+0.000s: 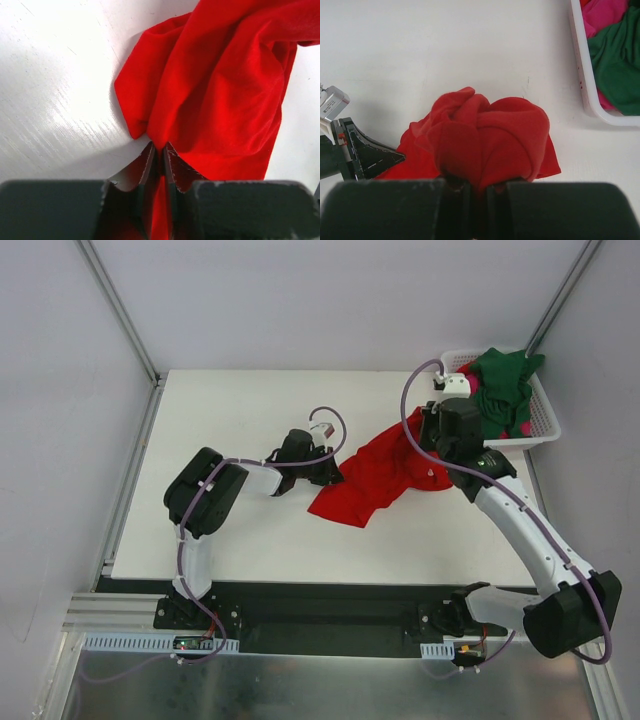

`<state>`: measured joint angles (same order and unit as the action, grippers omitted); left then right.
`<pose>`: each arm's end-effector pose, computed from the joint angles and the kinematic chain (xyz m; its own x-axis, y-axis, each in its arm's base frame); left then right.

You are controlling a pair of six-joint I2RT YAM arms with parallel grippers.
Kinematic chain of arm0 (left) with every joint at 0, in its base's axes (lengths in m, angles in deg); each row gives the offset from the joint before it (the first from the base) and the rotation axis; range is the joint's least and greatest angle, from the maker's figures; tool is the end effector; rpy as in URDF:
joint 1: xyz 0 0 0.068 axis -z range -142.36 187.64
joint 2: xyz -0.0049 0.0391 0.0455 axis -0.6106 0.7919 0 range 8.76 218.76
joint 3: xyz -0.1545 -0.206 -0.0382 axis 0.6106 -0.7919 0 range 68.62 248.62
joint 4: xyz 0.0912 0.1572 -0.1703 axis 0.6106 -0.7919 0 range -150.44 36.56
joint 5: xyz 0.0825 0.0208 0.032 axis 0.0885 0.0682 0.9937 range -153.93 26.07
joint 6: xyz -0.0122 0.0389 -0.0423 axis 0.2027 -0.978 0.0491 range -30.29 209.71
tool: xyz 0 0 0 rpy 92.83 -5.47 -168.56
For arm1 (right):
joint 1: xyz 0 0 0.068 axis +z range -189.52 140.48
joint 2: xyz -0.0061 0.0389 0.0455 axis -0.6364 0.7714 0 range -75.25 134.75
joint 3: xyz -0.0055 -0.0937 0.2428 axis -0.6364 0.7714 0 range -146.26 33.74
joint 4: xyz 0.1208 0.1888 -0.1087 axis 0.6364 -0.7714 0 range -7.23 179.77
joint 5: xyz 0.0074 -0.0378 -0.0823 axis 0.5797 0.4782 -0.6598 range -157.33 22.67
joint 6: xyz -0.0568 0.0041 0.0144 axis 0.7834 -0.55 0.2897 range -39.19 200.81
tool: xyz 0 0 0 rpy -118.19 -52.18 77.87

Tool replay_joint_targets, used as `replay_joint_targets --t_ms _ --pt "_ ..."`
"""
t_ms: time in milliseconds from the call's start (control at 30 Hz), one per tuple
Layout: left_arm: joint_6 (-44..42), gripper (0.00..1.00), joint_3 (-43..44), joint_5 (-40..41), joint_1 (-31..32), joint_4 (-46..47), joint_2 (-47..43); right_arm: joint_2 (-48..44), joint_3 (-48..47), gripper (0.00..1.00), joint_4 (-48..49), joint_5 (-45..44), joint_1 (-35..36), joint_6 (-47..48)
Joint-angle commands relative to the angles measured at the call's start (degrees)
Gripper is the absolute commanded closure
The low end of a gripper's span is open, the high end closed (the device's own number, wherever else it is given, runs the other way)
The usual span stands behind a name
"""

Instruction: Fold and stack the t-shirts

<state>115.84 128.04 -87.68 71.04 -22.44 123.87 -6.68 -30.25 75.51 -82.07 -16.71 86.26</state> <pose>0.3323 -0.2397 0.1361 -0.6695 -0.0413 -0.7417 0.5731 0.6064 -0.5512 0.2560 0.0960 0.3514 -0.2819 -0.2183 -0.9343 -0.1806 0.9684 -0.1718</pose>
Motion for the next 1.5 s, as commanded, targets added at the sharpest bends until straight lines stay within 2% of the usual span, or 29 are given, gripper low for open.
replay_joint_targets --t_ms 0,67,400,700,867,1100,1267,1467 --pt "-1.34 0.94 0.88 -1.13 0.43 -0.41 -2.78 -3.01 0.00 0.98 0.55 -1.87 0.04 1.22" --pt "-2.22 1.00 0.70 -0.43 0.43 -2.08 -5.94 -3.45 -0.26 0.99 0.03 -2.13 0.04 1.49" --pt "-11.62 0.99 3.59 6.34 0.34 -19.66 -28.77 -9.68 -0.44 0.98 -3.22 -2.31 0.04 3.42" --pt "-14.26 0.99 5.01 8.89 0.08 -28.88 -38.54 -14.61 -0.53 0.99 -6.22 -2.40 0.04 3.78" --pt "-16.89 0.99 4.65 15.12 -0.27 -35.56 -44.96 -17.77 -1.66 0.99 -9.46 -4.41 0.04 5.44" --pt "-18.04 1.00 5.79 23.48 -0.98 -44.88 -59.01 -22.25 -5.53 0.99 -13.68 -3.98 0.04 7.11" --pt "-18.75 1.00 11.67 26.91 -1.06 -50.68 -64.56 -25.24 -10.88 0.99 -15.79 2.34 0.04 7.29" --pt "-18.84 1.00 17.56 20.59 -0.98 -52.27 -69.75 -29.64 -18.26 0.99 -16.85 11.22 0.13 5.27"
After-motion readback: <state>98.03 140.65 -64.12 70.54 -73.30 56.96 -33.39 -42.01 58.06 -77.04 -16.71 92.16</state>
